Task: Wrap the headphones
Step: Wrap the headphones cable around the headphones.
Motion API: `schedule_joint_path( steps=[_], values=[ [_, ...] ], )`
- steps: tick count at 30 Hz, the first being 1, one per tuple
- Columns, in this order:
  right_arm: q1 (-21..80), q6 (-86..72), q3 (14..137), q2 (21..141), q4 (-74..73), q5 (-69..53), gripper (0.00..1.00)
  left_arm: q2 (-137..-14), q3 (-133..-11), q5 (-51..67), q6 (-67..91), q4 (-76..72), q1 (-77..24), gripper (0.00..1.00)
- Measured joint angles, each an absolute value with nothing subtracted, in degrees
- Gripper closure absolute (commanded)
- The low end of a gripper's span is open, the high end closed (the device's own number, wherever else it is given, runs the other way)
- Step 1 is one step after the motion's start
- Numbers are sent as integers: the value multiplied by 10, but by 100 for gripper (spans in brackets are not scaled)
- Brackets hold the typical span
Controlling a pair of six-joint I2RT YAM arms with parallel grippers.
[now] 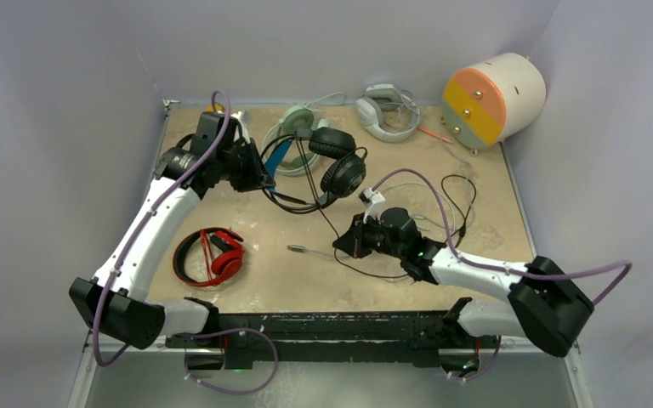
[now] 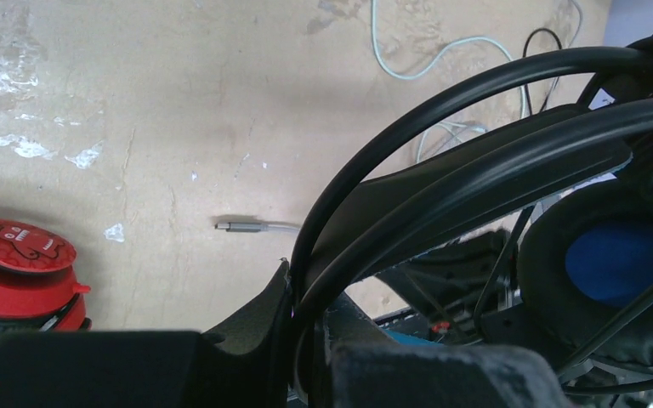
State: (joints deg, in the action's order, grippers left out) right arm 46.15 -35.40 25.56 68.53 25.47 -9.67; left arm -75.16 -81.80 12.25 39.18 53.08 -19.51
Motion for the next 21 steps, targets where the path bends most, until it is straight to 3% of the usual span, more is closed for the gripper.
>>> schedule_joint_path(
  steps=[9, 14, 21],
  values=[
    [434, -343, 349, 862, 335, -193, 89, -722, -810, 130, 349, 584, -190, 100],
    [435, -342, 331, 908, 442, -206, 86, -723, -811, 129, 355, 599, -188, 100],
    [451, -309, 267, 939, 582, -191, 74, -793, -896, 112, 386, 648, -188, 100]
  ],
)
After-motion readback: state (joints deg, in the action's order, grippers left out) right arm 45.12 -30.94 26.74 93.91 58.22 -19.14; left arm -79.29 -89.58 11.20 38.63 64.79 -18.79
